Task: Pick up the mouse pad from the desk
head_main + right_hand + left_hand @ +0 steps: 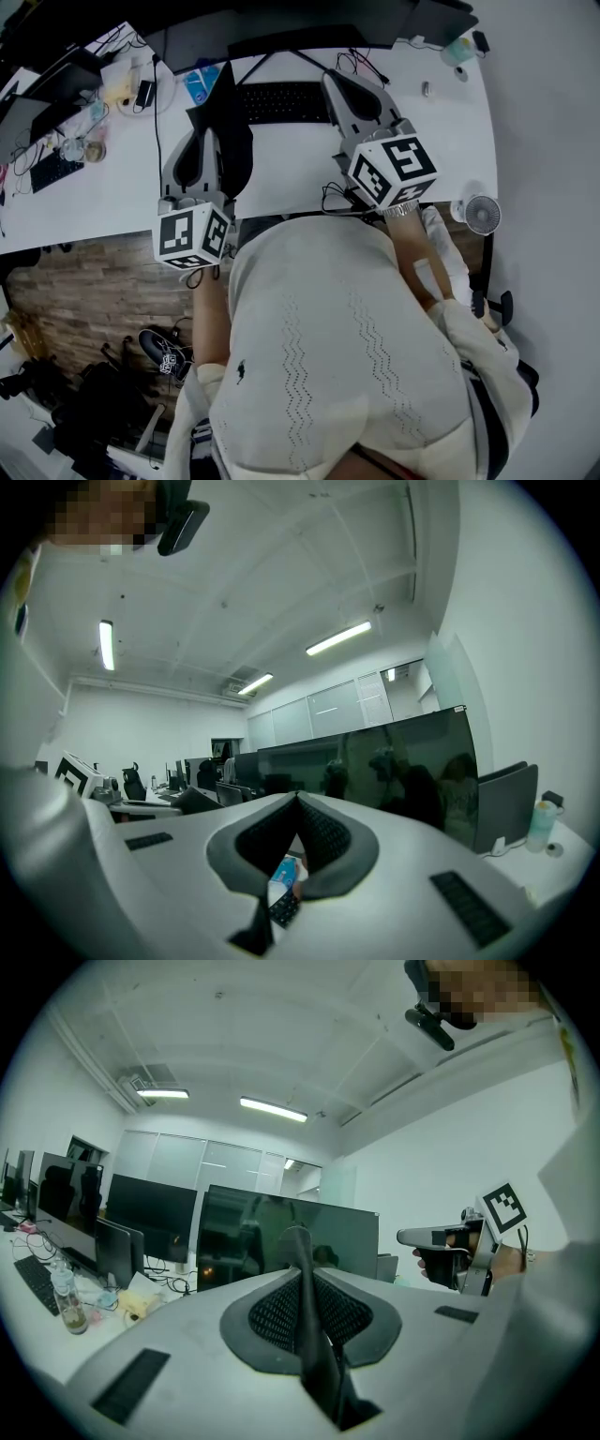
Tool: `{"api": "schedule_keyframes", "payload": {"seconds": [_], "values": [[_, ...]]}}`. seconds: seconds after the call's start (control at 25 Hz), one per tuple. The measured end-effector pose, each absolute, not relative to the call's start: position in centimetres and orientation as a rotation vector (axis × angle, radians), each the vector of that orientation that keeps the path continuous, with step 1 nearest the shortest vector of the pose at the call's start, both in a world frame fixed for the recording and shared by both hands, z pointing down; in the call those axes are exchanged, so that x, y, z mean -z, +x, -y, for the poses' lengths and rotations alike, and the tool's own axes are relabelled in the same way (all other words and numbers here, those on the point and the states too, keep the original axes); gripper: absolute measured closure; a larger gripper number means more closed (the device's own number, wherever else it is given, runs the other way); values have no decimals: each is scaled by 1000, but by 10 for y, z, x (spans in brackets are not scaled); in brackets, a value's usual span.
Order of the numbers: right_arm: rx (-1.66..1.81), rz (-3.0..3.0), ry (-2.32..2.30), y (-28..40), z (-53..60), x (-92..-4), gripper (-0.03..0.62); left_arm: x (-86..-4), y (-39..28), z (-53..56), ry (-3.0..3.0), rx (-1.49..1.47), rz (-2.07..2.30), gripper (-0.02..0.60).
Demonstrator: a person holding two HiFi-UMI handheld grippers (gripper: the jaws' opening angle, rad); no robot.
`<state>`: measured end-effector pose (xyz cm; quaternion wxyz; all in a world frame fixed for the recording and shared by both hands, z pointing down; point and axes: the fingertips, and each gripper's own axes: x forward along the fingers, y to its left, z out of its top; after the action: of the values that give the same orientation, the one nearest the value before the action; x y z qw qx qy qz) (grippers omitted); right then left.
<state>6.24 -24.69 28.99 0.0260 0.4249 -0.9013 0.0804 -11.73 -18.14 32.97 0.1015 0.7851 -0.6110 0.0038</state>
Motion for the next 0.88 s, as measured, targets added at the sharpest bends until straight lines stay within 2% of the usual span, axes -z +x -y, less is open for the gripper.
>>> {"api": "schedule_keyframes", "payload": {"seconds": [0.88], "values": [[-126,2860,1257,55,241,-251,594,-280,-126,183,2384,63,1883,544]]}}
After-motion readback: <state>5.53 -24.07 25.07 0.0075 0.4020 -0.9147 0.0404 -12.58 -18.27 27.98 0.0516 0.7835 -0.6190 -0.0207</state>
